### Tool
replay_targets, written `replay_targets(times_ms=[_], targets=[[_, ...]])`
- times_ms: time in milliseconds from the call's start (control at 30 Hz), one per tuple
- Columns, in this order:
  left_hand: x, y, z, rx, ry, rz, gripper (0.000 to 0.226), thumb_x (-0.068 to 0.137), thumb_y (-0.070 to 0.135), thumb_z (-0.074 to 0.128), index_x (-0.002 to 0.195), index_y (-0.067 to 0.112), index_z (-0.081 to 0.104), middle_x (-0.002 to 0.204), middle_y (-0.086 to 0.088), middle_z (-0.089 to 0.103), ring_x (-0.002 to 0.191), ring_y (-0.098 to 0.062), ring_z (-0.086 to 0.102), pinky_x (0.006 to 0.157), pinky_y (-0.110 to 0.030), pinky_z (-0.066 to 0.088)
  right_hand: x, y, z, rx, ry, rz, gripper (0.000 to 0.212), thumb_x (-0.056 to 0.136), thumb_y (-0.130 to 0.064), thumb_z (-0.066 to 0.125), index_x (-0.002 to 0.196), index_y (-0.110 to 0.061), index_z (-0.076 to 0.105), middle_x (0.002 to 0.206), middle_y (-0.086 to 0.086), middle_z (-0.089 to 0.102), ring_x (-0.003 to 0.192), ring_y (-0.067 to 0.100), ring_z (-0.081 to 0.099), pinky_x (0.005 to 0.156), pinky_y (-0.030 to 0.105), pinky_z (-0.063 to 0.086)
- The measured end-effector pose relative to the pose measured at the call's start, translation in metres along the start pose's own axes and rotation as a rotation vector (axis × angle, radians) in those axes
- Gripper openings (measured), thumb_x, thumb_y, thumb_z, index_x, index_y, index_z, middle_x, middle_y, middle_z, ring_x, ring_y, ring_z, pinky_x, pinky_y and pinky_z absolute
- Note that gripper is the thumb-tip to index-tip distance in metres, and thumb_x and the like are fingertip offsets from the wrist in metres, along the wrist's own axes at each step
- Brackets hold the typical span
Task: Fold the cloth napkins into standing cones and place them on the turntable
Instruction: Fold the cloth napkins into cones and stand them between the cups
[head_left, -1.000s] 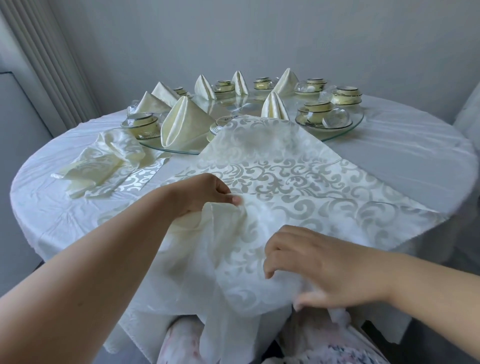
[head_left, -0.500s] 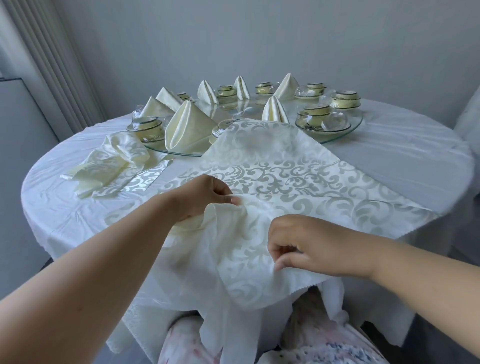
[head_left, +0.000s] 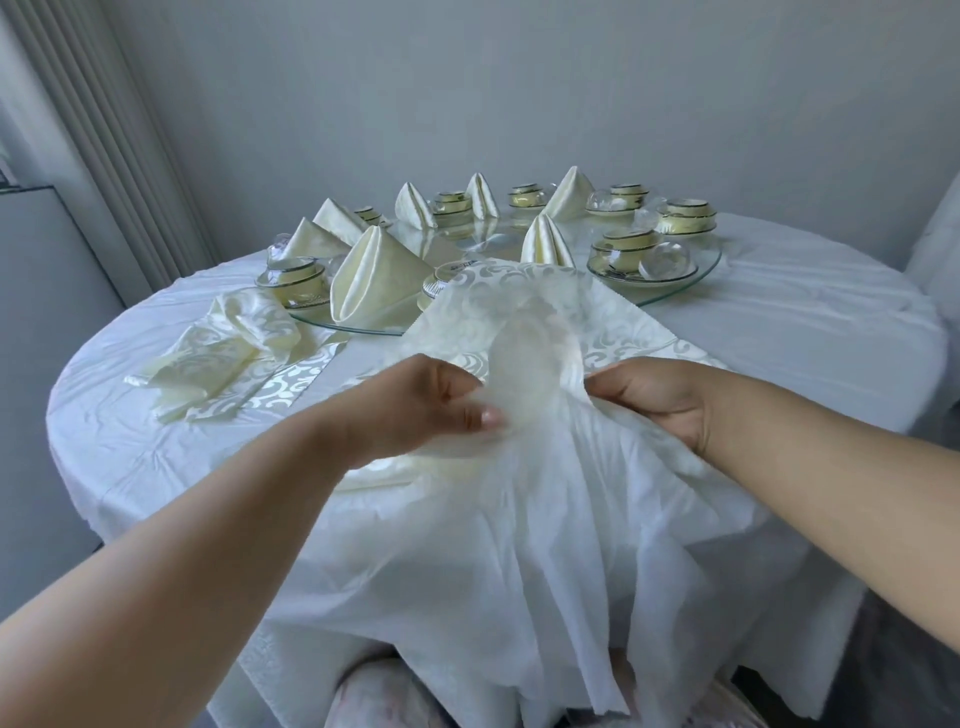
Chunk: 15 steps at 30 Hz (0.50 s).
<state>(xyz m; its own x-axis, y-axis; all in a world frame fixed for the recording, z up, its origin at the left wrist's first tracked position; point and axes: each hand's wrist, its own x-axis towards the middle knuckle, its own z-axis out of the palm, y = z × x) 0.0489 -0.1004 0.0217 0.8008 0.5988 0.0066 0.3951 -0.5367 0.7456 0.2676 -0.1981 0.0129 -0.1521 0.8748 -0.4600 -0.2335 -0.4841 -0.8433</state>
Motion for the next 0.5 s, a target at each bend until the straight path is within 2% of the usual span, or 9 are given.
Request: replay_targets(times_ms=[67, 100, 133, 167, 233, 267, 300, 400, 500], targets=[[0.004, 0.003, 0.007, -0.086, 0.173, -0.091, 0.04, 0.086, 0.037, 0.068, 0.068, 0.002, 0.06, 0.055, 0.003, 0.05, 0.05, -0.011, 0.042, 0.051, -0.019, 0.032, -0.01, -0.003, 0.003, 0.016, 0.056, -0.127, 0.029, 0.096, -0.01, 0.049, 0.084, -0.005, 0.075, 0.082, 0.005, 0.073, 0.072, 0.01, 0.07, 0.062, 0.02, 0.057], [0.004, 0.005, 0.009, -0.138, 0.219, -0.112, 0.041, 0.089, 0.035, 0.065, 0.071, -0.002, 0.059, 0.055, 0.0, 0.05, 0.048, -0.012, 0.042, 0.049, -0.019, 0.031, -0.016, -0.003, 0.003, 0.002, 0.118, -0.235, 0.027, 0.097, -0.017, 0.049, 0.087, -0.011, 0.074, 0.081, -0.003, 0.073, 0.071, 0.005, 0.069, 0.059, 0.016, 0.054], [0.004, 0.005, 0.01, -0.188, 0.243, -0.131, 0.043, 0.091, 0.034, 0.062, 0.076, -0.006, 0.06, 0.057, -0.003, 0.05, 0.049, -0.015, 0.042, 0.05, -0.021, 0.031, -0.026, -0.003, 0.003, -0.067, 0.183, -0.321, 0.024, 0.093, -0.033, 0.054, 0.099, -0.019, 0.072, 0.093, -0.01, 0.071, 0.081, 0.002, 0.067, 0.069, 0.015, 0.052], [0.003, 0.008, 0.012, -0.24, 0.256, -0.151, 0.042, 0.092, 0.032, 0.061, 0.079, -0.008, 0.06, 0.059, -0.007, 0.051, 0.049, -0.016, 0.043, 0.051, -0.023, 0.033, -0.035, 0.001, 0.0, -0.211, 0.213, -0.377, 0.036, 0.083, -0.051, 0.058, 0.11, -0.028, 0.067, 0.107, -0.017, 0.066, 0.094, -0.001, 0.061, 0.084, 0.015, 0.047], [-0.004, 0.013, 0.017, -0.329, 0.261, -0.189, 0.036, 0.092, 0.028, 0.061, 0.076, -0.004, 0.065, 0.063, -0.012, 0.057, 0.051, -0.018, 0.05, 0.053, -0.026, 0.039, -0.053, 0.009, 0.005, -0.533, 0.14, -0.401, 0.067, 0.059, -0.07, 0.067, 0.118, -0.039, 0.057, 0.125, -0.022, 0.054, 0.109, -0.005, 0.052, 0.097, 0.018, 0.037], [-0.008, 0.015, 0.022, -0.351, 0.252, -0.206, 0.034, 0.092, 0.026, 0.061, 0.071, 0.0, 0.067, 0.064, -0.015, 0.06, 0.051, -0.02, 0.054, 0.055, -0.028, 0.043, -0.058, 0.014, 0.006, -0.702, 0.105, -0.367, 0.099, 0.05, -0.074, 0.072, 0.135, -0.035, 0.042, 0.132, -0.022, 0.05, 0.114, -0.004, 0.051, 0.1, 0.021, 0.037], [-0.014, 0.018, 0.028, -0.353, 0.231, -0.225, 0.034, 0.093, 0.024, 0.061, 0.066, 0.005, 0.068, 0.063, -0.016, 0.061, 0.051, -0.022, 0.056, 0.055, -0.029, 0.044, -0.061, 0.019, 0.006, -0.857, 0.102, -0.358, 0.097, 0.046, -0.075, 0.075, 0.125, -0.024, 0.055, 0.131, -0.018, 0.055, 0.115, 0.001, 0.055, 0.1, 0.026, 0.04], [-0.038, 0.027, 0.047, -0.313, 0.129, -0.318, 0.041, 0.094, 0.016, 0.057, 0.054, 0.011, 0.061, 0.052, -0.012, 0.051, 0.041, -0.019, 0.044, 0.045, -0.019, 0.033, -0.071, 0.036, 0.01, -1.159, 0.134, -0.352, 0.072, 0.055, -0.078, 0.07, 0.1, -0.021, 0.066, 0.102, 0.004, 0.07, 0.096, 0.023, 0.065, 0.087, 0.045, 0.051], [-0.068, 0.034, 0.06, -0.388, 0.016, -0.408, 0.033, 0.09, 0.017, 0.062, 0.057, 0.018, 0.061, 0.058, -0.008, 0.048, 0.05, -0.016, 0.038, 0.052, -0.026, 0.021, -0.09, 0.041, 0.007, -0.856, 0.136, -0.257, 0.059, 0.067, -0.047, 0.076, 0.105, -0.004, 0.065, 0.105, 0.012, 0.072, 0.1, 0.026, 0.068, 0.09, 0.039, 0.054]])
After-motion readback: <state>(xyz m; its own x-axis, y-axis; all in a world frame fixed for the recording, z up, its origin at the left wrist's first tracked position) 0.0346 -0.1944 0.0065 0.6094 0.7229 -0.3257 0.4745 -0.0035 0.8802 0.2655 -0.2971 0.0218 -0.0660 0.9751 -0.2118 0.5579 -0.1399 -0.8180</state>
